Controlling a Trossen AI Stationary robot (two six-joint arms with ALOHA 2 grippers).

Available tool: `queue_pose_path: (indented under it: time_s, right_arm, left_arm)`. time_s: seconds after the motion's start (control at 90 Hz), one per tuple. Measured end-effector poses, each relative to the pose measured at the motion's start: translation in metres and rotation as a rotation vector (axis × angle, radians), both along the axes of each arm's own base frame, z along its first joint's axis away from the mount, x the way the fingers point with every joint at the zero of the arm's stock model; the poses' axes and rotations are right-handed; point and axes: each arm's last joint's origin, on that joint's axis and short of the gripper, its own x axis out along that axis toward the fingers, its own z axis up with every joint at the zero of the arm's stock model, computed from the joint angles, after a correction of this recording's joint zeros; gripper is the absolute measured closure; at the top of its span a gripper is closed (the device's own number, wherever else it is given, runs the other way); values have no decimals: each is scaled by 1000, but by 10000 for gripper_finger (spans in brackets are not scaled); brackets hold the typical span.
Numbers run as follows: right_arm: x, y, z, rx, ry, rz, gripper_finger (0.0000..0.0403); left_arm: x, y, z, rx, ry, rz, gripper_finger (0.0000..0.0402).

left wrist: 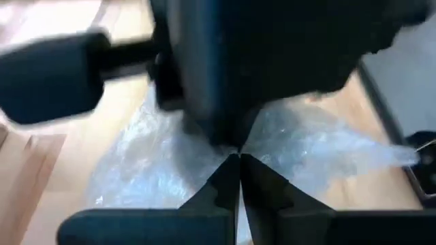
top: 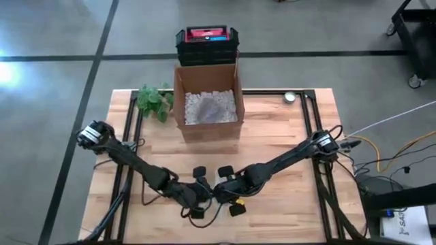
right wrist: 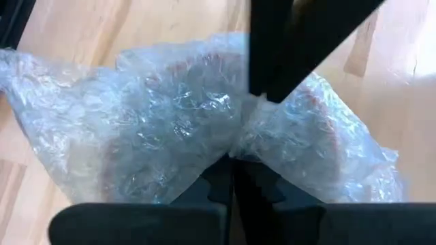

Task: Wrap mug
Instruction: Wrap the yellow mug using the bubble wrap

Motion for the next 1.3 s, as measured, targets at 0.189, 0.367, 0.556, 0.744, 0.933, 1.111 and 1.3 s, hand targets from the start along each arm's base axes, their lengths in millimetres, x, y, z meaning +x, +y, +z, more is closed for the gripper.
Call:
queue_pose_path:
  time_s: [0.189, 0.367, 0.556, 0.744, 0.933, 1.111, 1.3]
  right_arm:
    - [0, 0, 1, 0, -6, 7, 403]
    - [-4, -4, 24, -20, 21, 22, 403]
    - [-9, -4, 65, 36, -9, 51, 403]
    - [-5, 13, 50, 120, 11, 92, 403]
    - [6, 7, 10, 12, 69, 38, 403]
    - [13, 4, -14, -6, 114, 45, 403]
    - [13, 3, -19, -26, 130, 67, 403]
  left_arm:
    - [7, -1, -26, 32, 20, 31, 402]
    - [11, -3, -28, 54, -22, 19, 402]
    - [11, -2, -28, 55, -23, 16, 402]
    - [11, -2, -28, 57, -21, 11, 402]
    - [11, -2, -29, 60, -19, 10, 402]
    - [11, -2, -29, 61, -18, 8, 402]
    - [11, -2, -29, 67, -20, 2, 402]
